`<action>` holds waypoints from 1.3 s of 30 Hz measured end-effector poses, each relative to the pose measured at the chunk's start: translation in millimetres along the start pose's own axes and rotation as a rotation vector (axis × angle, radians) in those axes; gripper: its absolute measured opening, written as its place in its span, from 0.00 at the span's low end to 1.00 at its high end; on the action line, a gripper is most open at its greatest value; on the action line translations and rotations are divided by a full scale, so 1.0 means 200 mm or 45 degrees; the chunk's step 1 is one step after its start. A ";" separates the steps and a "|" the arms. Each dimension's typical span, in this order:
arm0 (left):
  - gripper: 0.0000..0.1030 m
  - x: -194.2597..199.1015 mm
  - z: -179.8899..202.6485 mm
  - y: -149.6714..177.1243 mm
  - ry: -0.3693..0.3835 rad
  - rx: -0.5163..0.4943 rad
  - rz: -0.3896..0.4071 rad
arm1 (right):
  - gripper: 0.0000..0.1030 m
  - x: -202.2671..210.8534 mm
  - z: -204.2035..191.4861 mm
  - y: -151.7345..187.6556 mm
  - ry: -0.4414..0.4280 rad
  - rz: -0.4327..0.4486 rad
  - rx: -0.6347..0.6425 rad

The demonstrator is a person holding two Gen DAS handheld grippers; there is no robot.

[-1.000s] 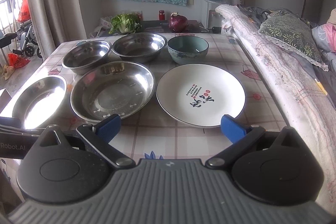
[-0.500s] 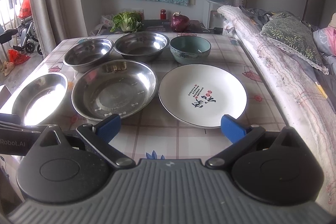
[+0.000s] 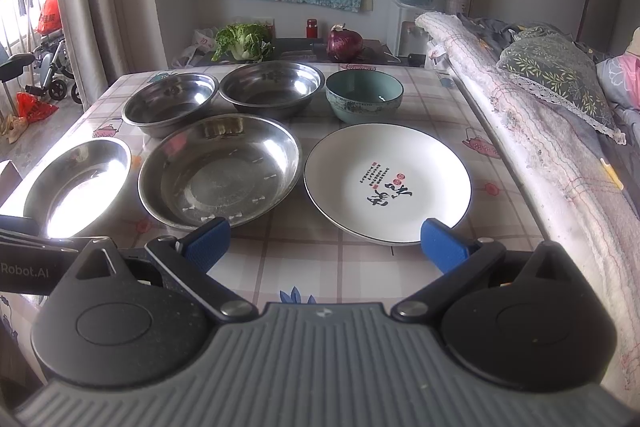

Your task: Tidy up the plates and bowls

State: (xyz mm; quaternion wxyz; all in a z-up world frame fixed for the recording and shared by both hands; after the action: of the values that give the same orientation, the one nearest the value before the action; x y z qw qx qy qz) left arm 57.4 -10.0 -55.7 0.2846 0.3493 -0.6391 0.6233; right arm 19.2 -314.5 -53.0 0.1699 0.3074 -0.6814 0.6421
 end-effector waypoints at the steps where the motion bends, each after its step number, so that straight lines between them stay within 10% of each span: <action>1: 1.00 0.00 -0.01 0.00 0.000 0.001 -0.002 | 0.99 0.00 0.00 0.00 0.000 0.000 0.000; 39: 1.00 -0.09 -0.18 -0.13 -0.026 0.043 0.038 | 0.99 -0.06 0.02 -0.03 0.019 0.013 0.005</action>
State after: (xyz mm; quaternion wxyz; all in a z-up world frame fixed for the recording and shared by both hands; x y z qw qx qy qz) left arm 86.0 28.7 -51.5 0.2628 0.3509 -0.6366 0.6344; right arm 32.9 -316.1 -57.7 0.1711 0.2994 -0.6804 0.6467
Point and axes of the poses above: each gripper's, at about its wrist camera, not at the fingertips, and x roughly against the way its jaws point, z to its right, y to its underside, the point moved 8 cm from there along -x, roughly the way its jaws point, and after that the axes turned 8 degrees about -y, right-handed, at the moved point
